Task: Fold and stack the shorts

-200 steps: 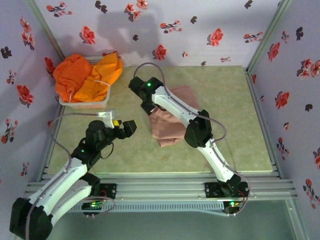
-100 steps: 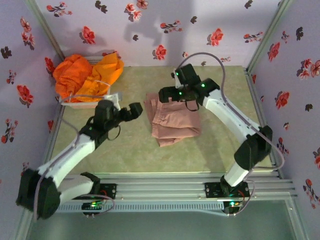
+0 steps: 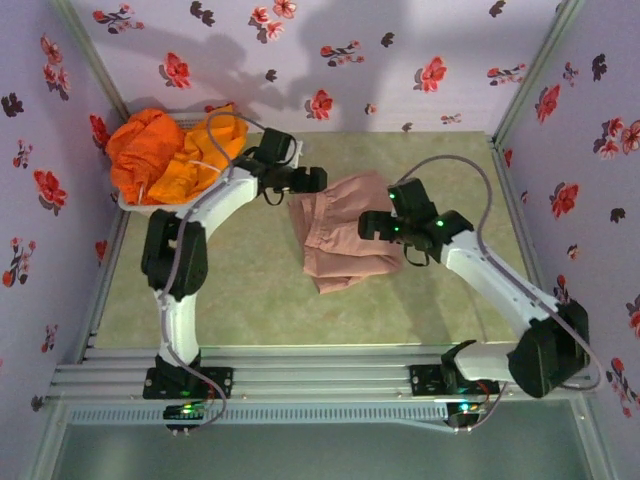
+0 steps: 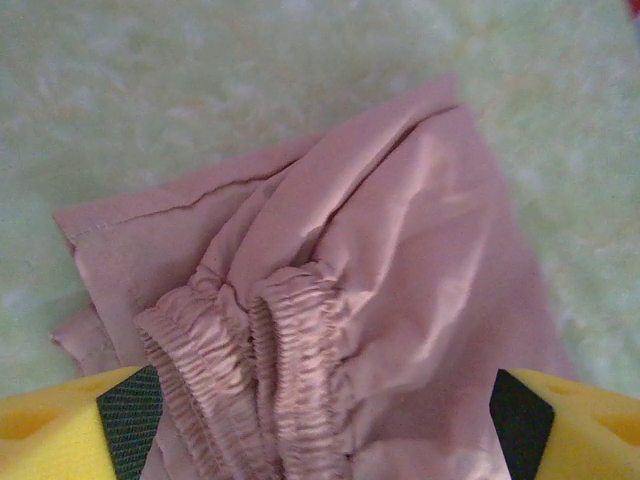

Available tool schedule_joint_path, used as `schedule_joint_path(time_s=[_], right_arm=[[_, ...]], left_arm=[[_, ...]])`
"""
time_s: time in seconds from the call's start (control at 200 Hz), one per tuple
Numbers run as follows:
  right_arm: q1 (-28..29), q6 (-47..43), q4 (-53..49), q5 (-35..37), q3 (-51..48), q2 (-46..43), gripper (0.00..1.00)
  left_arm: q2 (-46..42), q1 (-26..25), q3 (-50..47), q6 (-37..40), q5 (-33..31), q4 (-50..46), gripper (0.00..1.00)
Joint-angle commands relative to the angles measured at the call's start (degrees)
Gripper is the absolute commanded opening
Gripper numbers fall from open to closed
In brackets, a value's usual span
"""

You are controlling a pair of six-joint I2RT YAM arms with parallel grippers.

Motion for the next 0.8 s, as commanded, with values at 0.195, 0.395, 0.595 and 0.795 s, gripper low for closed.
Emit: schedule_joint_path(time_s=[0.195, 0.395, 0.595, 0.795], right_arm=[[-2.4, 1.5, 1.1, 4.1, -7.6, -7.1, 0.99], [-3.0, 1.8, 1.2, 3.9, -9.8, -8.2, 0.99], [-3.2, 1.4, 1.1, 3.9, -10.5, -8.9, 0.99], [-3.6, 1.6, 1.7, 3.6, -11.6, -9.0, 0.99]], left_arm=[[9.6, -1.6, 11.5, 5.5, 1.9, -9.8, 0.78], [14.7, -2.3, 16.7, 4.1, 1.8, -13.1, 0.71], [18.5, -2.7, 20.8, 3.0, 1.5, -16.2, 0.63], [19.3, -3.5, 21.4, 2.7, 1.2, -16.3, 0.37]])
